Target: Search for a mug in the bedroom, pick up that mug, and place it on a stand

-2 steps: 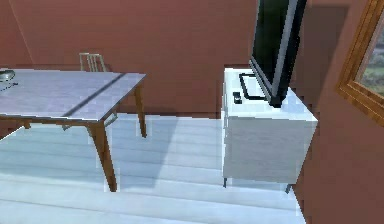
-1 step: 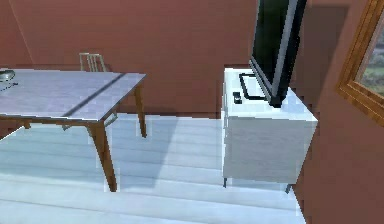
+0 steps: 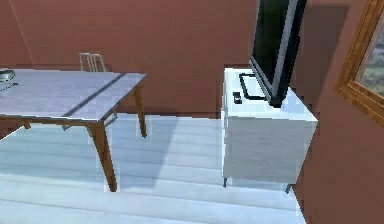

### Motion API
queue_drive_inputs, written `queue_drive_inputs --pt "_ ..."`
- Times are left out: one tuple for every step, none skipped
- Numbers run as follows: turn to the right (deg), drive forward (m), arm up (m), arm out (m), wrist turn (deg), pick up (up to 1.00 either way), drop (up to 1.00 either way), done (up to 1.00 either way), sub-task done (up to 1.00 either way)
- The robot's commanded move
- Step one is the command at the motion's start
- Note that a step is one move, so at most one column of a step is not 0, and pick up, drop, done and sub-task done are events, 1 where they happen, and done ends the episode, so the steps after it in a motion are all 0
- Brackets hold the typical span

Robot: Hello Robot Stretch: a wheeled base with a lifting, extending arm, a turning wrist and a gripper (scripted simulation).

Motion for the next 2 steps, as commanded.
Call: queue_drive_inputs --pt "0.0 0.0 -0.22 0.0 0.0 0.0 0.0 0.0 0.0" --pt "0.0 0.0 -0.32 0.0 0.0 0.0 0.0 0.0 0.0"
